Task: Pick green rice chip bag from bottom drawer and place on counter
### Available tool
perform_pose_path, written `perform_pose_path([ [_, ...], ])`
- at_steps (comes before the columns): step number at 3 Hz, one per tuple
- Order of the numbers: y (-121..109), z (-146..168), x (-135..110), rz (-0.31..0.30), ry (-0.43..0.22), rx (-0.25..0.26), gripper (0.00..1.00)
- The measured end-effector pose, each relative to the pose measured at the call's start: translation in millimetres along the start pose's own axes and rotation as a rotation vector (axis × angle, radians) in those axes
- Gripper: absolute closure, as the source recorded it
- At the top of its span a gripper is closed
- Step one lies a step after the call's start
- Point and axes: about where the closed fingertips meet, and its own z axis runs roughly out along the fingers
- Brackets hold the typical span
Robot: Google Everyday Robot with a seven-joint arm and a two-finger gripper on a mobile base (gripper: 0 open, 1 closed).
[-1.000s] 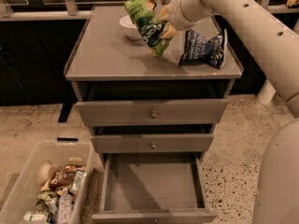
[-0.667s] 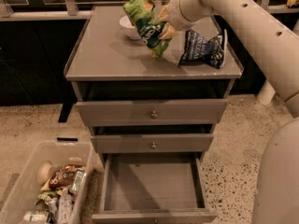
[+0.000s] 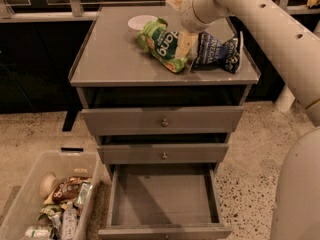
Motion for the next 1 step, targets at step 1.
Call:
perform_pose_path([
  [1, 0.0, 0.0, 0.0, 0.0, 0.0, 0.0, 0.0],
])
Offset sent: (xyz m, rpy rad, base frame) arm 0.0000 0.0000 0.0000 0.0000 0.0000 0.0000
